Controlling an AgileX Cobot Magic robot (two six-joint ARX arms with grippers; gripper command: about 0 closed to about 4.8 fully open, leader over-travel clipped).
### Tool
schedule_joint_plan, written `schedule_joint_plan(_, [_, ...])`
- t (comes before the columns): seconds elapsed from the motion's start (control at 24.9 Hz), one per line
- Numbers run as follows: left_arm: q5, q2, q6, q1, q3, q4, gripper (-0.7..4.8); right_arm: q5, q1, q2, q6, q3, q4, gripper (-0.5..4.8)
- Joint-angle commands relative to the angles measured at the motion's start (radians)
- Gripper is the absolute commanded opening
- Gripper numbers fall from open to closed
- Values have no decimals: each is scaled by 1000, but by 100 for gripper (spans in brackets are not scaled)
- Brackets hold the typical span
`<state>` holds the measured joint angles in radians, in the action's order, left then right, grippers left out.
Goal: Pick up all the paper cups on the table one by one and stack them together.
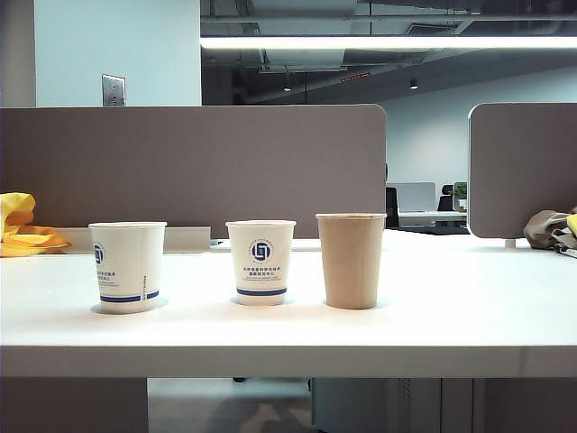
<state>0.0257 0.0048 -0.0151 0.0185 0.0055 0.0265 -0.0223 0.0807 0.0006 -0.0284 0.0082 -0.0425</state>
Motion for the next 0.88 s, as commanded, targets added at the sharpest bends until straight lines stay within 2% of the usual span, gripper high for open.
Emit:
schedule_joint_plan(0.04, [2,1,3,-1,2,-5,-5,-1,2,2,3,-7,18,-5])
schedule_joint_plan(0.24, [6,1,-13,-1,2,-4,-5,-8,2,2,-7,-6,18,-5])
schedule_joint_plan(0.36, [5,1,-92,-1,2,-2,-5,-7,3,2,-28,-7,17,-5])
schedule_joint_plan(0.52, [11,1,-145,-1,2,-7,-5,-80,2,2,-31,-6,25,-5])
schedule_joint_plan(0.68, [91,1,-212,-1,8,-48,-5,-185,2,2,-33,-6,41,-3])
schedule_joint_plan(0.76, [155,1,-219,-1,20,-94,-5,-229,2,2,-59,-2,83,27])
schedule_joint_plan(0.88, [183,1,-228,-1,66,-181,-4,-224,2,2,-134,17,199,46])
